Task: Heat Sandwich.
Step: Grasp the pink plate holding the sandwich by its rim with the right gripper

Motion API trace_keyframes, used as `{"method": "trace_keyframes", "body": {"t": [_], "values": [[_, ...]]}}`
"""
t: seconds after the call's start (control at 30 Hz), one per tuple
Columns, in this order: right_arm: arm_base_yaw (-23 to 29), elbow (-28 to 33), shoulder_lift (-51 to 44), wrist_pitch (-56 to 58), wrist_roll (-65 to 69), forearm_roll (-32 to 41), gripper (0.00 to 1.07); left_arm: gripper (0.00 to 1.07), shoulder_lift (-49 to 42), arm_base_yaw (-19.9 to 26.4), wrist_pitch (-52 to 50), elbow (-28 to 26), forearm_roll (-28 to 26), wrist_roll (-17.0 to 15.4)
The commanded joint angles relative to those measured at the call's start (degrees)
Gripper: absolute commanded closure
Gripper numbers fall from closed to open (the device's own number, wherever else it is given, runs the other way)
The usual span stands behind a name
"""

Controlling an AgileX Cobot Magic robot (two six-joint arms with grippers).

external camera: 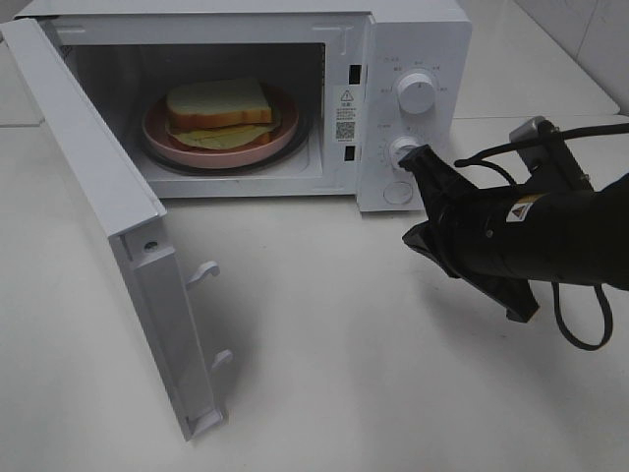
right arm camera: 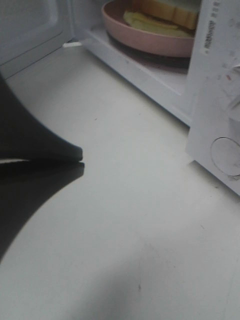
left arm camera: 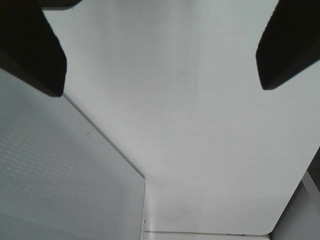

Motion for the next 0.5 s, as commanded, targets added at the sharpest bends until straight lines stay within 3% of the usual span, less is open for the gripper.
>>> {"method": "trace_keyframes", "body": {"t": [0.03, 0.5], "values": [[-0.06, -0.11, -2.29, 4.76, -8.48, -0.57, 1.06, 0.09, -1.20, 0.00, -0.46, 0.11, 0.06, -0.17], [-0.06, -3.55, -7.33, 25.04, -35.70, -1.03, 1.06, 0.09, -1.20, 0.00, -0.46, 0.11, 0.06, -0.17]]}}
